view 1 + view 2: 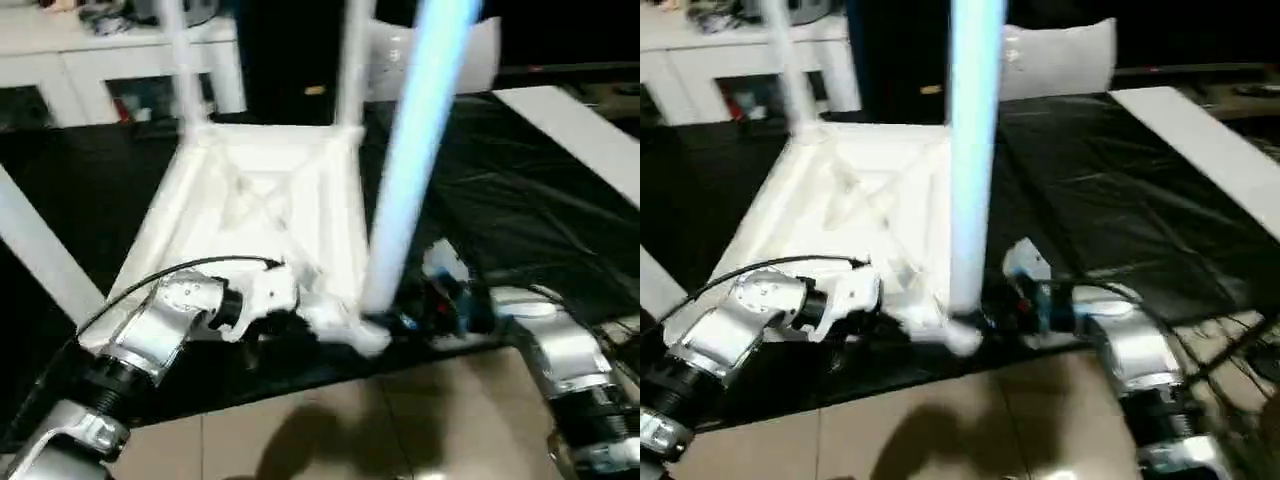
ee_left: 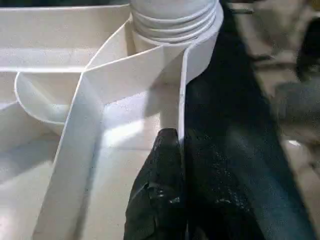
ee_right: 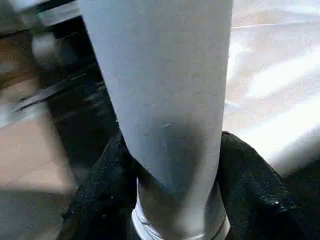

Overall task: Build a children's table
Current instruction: Rotate leg to tighten

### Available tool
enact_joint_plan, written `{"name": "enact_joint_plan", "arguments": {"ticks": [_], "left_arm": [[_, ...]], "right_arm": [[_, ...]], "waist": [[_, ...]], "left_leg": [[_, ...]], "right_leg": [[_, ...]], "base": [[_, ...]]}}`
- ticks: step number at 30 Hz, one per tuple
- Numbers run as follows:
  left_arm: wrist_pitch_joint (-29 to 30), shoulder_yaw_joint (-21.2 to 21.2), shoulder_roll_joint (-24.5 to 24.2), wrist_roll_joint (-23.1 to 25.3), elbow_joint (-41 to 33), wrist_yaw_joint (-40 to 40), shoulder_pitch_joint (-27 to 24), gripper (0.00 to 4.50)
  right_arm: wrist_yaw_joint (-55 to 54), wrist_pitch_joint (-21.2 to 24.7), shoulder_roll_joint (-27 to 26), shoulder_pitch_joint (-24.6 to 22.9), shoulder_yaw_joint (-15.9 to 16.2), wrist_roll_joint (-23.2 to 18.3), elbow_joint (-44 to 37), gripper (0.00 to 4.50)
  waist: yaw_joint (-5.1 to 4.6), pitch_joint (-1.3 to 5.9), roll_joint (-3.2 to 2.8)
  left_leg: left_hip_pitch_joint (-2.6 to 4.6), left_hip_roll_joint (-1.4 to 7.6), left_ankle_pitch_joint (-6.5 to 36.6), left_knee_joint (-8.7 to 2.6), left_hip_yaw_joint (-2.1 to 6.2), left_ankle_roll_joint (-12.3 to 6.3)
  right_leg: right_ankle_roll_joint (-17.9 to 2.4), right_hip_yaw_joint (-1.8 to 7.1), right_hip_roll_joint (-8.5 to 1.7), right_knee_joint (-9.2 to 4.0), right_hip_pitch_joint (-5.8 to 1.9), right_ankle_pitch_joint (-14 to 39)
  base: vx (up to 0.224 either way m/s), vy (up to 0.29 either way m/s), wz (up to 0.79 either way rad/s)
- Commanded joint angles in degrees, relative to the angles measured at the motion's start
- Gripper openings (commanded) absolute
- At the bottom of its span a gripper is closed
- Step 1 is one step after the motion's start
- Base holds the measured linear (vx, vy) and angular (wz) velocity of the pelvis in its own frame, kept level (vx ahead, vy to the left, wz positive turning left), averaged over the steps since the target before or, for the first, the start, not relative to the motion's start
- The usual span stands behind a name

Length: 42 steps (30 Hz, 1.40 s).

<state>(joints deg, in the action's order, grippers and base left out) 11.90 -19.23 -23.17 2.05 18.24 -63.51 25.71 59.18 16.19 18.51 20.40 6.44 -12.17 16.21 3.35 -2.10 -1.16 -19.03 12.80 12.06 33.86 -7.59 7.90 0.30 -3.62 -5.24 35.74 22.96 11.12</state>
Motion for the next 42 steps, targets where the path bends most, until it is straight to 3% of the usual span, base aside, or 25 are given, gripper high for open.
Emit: {"name": "enact_joint_plan", "arguments": {"ticks": [1,2,4,5,7,9,12,14,16,18,22,27,31,35,41,42], "left_arm": [[1.37,-1.26,3.30,-1.79,-3.29,2.40,-0.12,0.00],[3.48,-0.76,5.45,-1.57,-3.74,5.54,-0.05,0.00],[5.32,-0.27,7.90,-1.35,-3.85,8.75,0.27,0.00],[5.32,-0.27,7.90,-1.35,-3.85,8.75,0.27,0.00],[7.77,-0.57,13.01,1.58,-2.47,15.72,2.25,0.00],[8.05,-1.09,14.52,3.00,-1.77,17.81,3.08,0.00],[9.64,-1.59,16.86,5.00,-1.88,21.93,3.84,0.00],[10.48,-1.51,17.18,5.12,-2.56,22.79,3.62,0.00],[10.15,-1.17,16.28,5.55,-2.53,23.01,3.37,0.00],[9.23,-0.90,15.19,6.20,-1.83,22.77,3.37,0.00],[7.05,0.07,12.42,6.85,-0.20,21.24,3.06,0.00],[1.45,0.27,8.37,5.67,1.81,16.46,3.08,0.00],[-3.10,-0.41,5.25,4.29,2.86,10.40,3.09,0.00],[-6.90,-1.68,2.61,2.66,3.02,3.69,2.87,0.00],[-12.80,-4.50,-1.63,2.33,4.84,-5.36,3.47,0.00],[-13.33,-4.84,-2.06,2.19,4.80,-6.60,3.50,0.00]], "right_arm": [[-4.22,1.95,-2.31,0.62,2.76,1.84,1.39,1.96],[-9.33,2.43,-4.80,1.47,2.30,3.15,3.09,1.96],[-14.90,3.18,-7.38,2.81,1.61,4.37,5.48,1.95],[-14.90,3.18,-7.38,2.81,1.61,4.37,5.48,1.95],[-26.14,3.72,-13.26,6.45,-0.45,5.35,10.83,1.95],[-28.95,3.28,-15.16,7.81,-1.15,5.14,12.60,1.95],[-31.78,1.86,-17.64,9.31,-1.60,5.42,13.99,2.67],[-32.11,1.20,-17.91,8.91,-1.67,6.06,13.44,2.74],[-31.90,-0.11,-17.21,8.19,-2.31,6.38,12.75,2.99],[-30.08,-1.68,-16.12,7.64,-2.52,6.36,12.18,3.21],[-22.84,-3.76,-11.44,5.21,-1.90,4.62,8.59,3.49],[-11.64,-4.34,-4.13,2.71,-1.65,2.26,4.48,4.02],[-4.67,-4.48,0.80,2.08,-1.64,1.21,3.03,4.09],[0.01,-5.77,3.90,2.18,-1.32,0.50,3.12,4.09],[8.47,-8.66,7.31,3.12,-0.34,-0.71,3.80,4.09],[10.00,-8.74,7.71,3.28,0.06,-0.98,3.89,3.92]], "waist": [[0.21,2.28,0.61],[-0.23,2.37,1.02],[-1.00,2.39,0.65],[-1.25,2.47,0.70],[-1.59,2.33,0.66],[-1.55,2.66,0.49],[-1.35,3.02,0.32],[-1.04,3.29,0.31],[-0.85,3.42,0.25],[-0.70,3.35,0.15],[-0.44,3.10,0.24],[0.38,3.06,0.24],[0.36,3.11,0.37],[0.48,3.33,0.35],[1.64,3.32,0.32],[1.75,3.37,0.28]], "left_leg": [[-1.59,-1.15,13.31,-4.78,-1.43,-0.27],[-1.61,-1.13,13.58,-4.77,-1.38,-0.68],[-1.62,-1.13,13.37,-4.65,-1.39,-0.62],[-1.81,-1.22,13.13,-4.71,-1.22,-0.83],[-1.48,-1.18,13.39,-4.62,-1.49,-0.92],[-1.54,-1.28,12.21,-4.56,-1.38,-0.75],[-1.49,-1.13,8.88,-4.23,-1.62,-1.55],[-1.58,-1.13,5.73,-4.14,-1.63,-2.40],[-1.60,-1.20,3.34,-4.05,-1.73,-3.20],[-1.49,-1.18,3.57,-4.04,-1.86,-3.86],[-1.43,-1.02,6.46,-4.24,-1.97,-4.11],[-1.38,-0.94,7.05,-4.27,-1.95,-4.54],[-1.45,-0.89,7.12,-4.23,-1.96,-4.87],[-1.30,-0.78,5.34,-4.00,-2.00,-5.50],[-1.09,-0.57,4.85,-3.90,-2.20,-6.12],[-1.01,-0.51,4.99,-3.91,-2.20,-6.02]], "right_leg": [[-7.08,1.44,-1.74,-5.78,-3.32,25.68],[-6.37,1.48,-1.68,-5.99,-3.23,26.53],[-7.31,1.47,-1.53,-5.75,-2.86,25.09],[-7.17,1.32,-1.47,-5.80,-3.12,24.65],[-7.65,1.55,-1.39,-5.95,-2.44,24.19],[-7.64,1.49,-1.49,-5.84,-2.77,23.33],[-10.35,1.73,-1.24,-5.11,-2.94,13.13],[-11.88,1.70,-1.22,-4.55,-3.33,7.33],[-13.06,1.64,-1.14,-4.23,-3.56,2.90],[-13.85,1.60,-1.18,-4.31,-3.60,2.00],[-13.06,1.68,-1.36,-4.79,-3.60,6.37],[-12.41,1.69,-1.35,-4.85,-3.54,7.57],[-12.53,1.68,-1.36,-4.80,-3.55,7.80],[-14.18,1.68,-1.35,-4.38,-3.45,4.29],[-15.43,1.70,-1.36,-4.00,-3.28,2.42],[-15.51,1.70,-1.43,-3.96,-3.26,2.44]], "base": [[0.000,0.000,0.00],[0.000,0.000,0.00],[0.000,0.000,0.00],[0.000,0.000,0.00],[0.000,0.000,0.00],[0.000,0.000,0.00],[0.000,0.000,0.00],[0.026,0.001,0.01],[0.000,0.000,0.00],[0.000,0.000,0.00],[0.000,0.000,0.00],[0.000,0.000,0.00],[0.000,0.000,0.00],[0.000,0.000,0.00],[0.000,0.000,0.00],[0.000,0.000,0.00]]}}
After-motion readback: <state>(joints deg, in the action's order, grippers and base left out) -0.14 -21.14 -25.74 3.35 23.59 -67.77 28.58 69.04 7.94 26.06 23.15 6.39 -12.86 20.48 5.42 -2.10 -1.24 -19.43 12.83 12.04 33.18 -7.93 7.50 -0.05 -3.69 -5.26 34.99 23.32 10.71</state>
